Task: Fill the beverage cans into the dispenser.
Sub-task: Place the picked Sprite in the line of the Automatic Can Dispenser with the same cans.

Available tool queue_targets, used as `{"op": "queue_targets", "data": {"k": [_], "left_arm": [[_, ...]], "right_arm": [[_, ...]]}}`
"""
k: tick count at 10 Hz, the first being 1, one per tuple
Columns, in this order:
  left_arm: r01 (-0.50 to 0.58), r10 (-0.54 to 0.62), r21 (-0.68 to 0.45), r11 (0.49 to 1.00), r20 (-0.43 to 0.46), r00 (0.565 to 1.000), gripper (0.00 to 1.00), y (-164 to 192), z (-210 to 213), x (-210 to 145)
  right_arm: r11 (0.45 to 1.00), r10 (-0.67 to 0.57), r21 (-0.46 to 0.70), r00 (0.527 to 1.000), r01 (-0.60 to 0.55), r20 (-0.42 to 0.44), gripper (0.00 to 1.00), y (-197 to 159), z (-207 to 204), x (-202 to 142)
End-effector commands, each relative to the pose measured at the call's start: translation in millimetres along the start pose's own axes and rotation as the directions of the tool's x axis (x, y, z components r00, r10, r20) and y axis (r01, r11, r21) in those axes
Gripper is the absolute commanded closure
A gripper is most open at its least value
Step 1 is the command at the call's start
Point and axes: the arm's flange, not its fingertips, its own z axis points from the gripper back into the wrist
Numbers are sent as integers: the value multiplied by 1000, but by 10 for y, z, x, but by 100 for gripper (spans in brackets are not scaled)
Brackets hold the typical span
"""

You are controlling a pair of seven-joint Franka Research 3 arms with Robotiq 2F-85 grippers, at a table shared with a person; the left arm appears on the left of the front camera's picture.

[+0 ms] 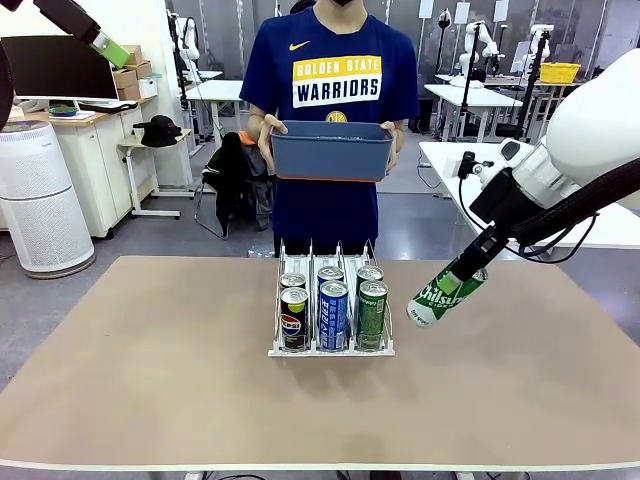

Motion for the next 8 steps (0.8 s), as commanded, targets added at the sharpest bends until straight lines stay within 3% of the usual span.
{"op": "queue_targets", "data": {"k": [1, 5, 6, 8], "left_arm": [[-7, 7, 2, 1000, -12, 1000, 0, -6, -1, -6], [-7, 7, 2, 1000, -12, 1000, 0, -6, -1, -6], [-7, 7, 2, 1000, -12, 1000, 0, -6, -1, -6], [-7, 7, 2, 1000, -12, 1000, 0, -6, -1, -6]], "right_arm": [[1000, 13, 5, 1000, -13, -14, 42, -26, -71, 8], [1000, 12, -27, 1000, -12, 15, 42, 2, -508, 77], [997, 65, -42, 998, -64, 22, 100, 60, -567, 60], [994, 98, -48, 995, -97, 21, 100, 31, -599, 57]]}}
